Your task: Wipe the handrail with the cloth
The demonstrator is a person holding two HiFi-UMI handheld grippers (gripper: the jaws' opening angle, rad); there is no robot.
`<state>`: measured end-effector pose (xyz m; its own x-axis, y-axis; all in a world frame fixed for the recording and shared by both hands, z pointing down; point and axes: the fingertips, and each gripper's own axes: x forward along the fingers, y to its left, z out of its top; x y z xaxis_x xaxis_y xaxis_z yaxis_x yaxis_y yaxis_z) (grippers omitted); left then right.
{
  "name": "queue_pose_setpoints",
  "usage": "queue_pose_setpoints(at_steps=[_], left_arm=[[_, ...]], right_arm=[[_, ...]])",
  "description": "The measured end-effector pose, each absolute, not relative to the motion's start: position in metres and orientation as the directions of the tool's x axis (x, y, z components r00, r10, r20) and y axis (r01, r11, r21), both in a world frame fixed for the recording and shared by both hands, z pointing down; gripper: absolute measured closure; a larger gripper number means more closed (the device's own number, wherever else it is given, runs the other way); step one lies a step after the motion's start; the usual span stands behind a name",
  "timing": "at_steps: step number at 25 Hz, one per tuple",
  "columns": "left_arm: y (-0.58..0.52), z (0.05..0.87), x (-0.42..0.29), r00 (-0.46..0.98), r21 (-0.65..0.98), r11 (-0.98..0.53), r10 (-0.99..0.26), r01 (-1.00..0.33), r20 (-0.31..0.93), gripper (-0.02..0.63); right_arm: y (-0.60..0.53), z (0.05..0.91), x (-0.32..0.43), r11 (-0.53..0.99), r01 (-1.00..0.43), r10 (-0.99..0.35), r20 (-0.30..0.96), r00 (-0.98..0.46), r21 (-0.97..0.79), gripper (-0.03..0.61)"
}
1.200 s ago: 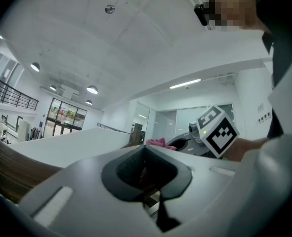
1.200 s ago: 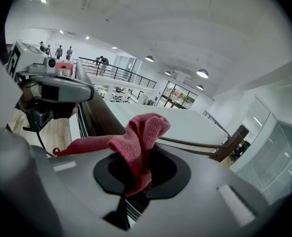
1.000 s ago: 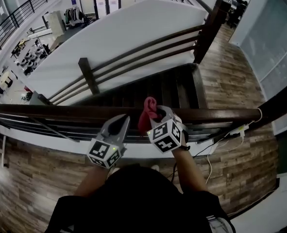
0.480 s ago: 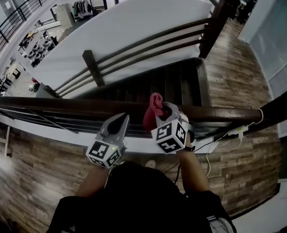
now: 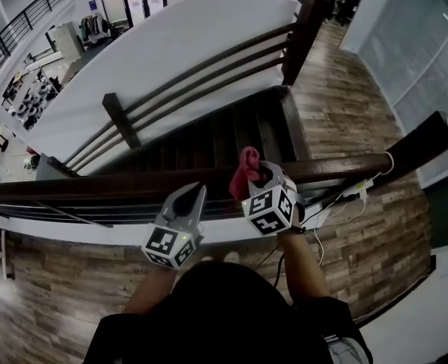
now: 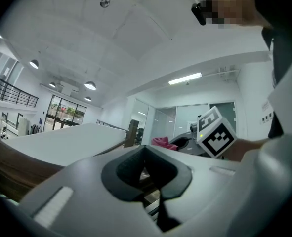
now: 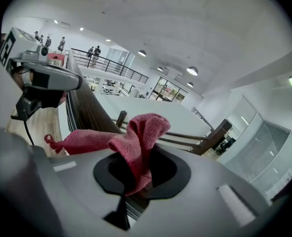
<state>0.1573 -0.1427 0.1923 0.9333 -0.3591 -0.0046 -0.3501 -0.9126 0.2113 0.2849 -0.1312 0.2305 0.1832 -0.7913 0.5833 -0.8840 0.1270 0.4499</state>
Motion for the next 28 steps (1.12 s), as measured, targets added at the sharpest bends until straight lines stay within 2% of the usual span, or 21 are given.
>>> queue_pose_setpoints(at_steps=[9, 28], left_arm=[[-0.134, 0.19, 0.187, 0.957, 0.206, -0.936, -0.29, -0.286, 0.008, 0.615], [-0.1, 0.181, 0.295, 0.95, 0.181, -0.935, -0.312, -0.305, -0.01, 0.615]], right_arm=[[-0.126, 0.23, 0.297, 0.086, -0.886, -0.78, 0.584, 0.225, 0.456, 0.531], [-0.087, 0.231, 0.389, 0.165, -0.85, -0.793, 0.579, 0.187, 0.501, 0.532]])
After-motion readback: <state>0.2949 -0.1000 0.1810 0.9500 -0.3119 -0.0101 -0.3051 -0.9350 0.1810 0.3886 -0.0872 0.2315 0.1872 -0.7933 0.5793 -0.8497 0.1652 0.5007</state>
